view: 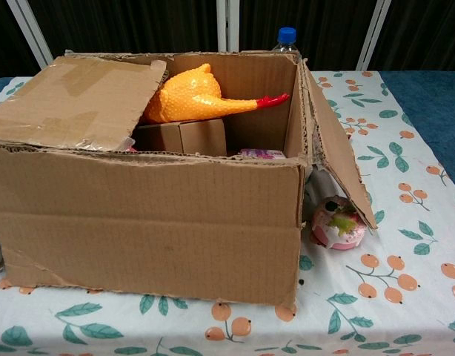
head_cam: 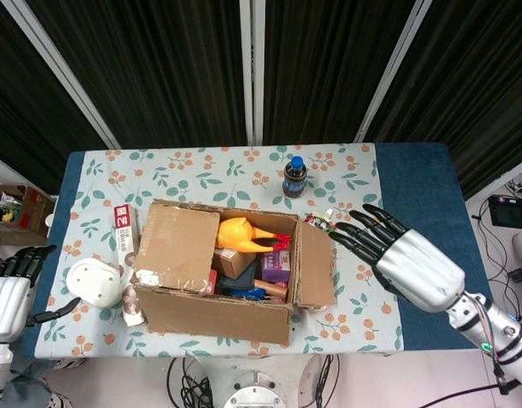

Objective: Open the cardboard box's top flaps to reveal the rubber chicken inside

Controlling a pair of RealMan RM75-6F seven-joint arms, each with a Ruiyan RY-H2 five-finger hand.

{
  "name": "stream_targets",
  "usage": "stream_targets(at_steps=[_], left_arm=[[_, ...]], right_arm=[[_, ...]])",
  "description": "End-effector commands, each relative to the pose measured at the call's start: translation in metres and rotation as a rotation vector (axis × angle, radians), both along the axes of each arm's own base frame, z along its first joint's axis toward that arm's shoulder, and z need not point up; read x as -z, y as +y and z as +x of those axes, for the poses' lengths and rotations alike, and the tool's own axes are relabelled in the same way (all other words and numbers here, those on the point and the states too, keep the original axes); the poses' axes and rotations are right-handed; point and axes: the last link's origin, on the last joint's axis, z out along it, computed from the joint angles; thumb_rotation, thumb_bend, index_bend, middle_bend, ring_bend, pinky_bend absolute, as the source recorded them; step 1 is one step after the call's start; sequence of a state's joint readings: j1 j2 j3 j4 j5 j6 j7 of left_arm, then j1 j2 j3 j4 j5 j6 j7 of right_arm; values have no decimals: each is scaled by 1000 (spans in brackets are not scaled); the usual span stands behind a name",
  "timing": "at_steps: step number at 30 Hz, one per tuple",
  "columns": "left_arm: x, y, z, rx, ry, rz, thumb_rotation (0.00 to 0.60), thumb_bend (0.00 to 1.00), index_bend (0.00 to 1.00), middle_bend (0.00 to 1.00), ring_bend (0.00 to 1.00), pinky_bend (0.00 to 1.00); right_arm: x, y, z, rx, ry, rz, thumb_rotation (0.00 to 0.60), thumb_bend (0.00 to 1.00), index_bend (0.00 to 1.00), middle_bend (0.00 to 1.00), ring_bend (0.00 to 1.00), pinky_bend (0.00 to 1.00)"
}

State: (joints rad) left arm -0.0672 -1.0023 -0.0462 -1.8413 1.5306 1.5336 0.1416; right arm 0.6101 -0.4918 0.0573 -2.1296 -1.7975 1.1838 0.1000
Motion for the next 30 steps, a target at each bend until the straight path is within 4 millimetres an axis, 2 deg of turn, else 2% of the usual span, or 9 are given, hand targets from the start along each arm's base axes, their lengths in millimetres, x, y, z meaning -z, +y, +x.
stream_targets(at_steps=[1,3,6,7,10,12,18,23,30], left_arm=[[-4,2,2,14,4,10,340,107,157,189,149,237],[-7,4,4,25,8,17,339,107,157,189,149,237],[-9,5,5,28,8,24,341,107,157,188,149,237],[-9,5,4,28,8,24,341,106,157,188,149,237],[-7,4,2,23,4,23,340,106,157,188,149,237],[-6,4,0,19,3,22,340,107,157,189,149,237],[-8,4,-5,12,-1,34,340,107,157,188,149,237],[-10,1,-13,-3,7,37,342,107,157,189,149,237],[-16,-1,-23,-27,8,44,344,107,157,189,149,237]], right_arm=[[25,-21,34,-42,-3,-5,600,773,0,43,0,0],[40,-29,40,-50,17,-10,600,705,0,15,0,0],[68,-37,49,-71,68,1,600,473,0,0,0,0],[77,-38,53,-81,80,8,600,342,0,0,0,0],[105,-40,69,-126,92,18,600,77,0,0,0,0],[120,-41,80,-161,90,6,600,8,0,0,0,0],[173,-51,111,-216,83,-43,600,0,0,0,0,0],[210,-58,127,-227,120,-60,600,0,0,0,0,0],[240,-68,141,-209,125,-56,600,0,0,0,0,0]])
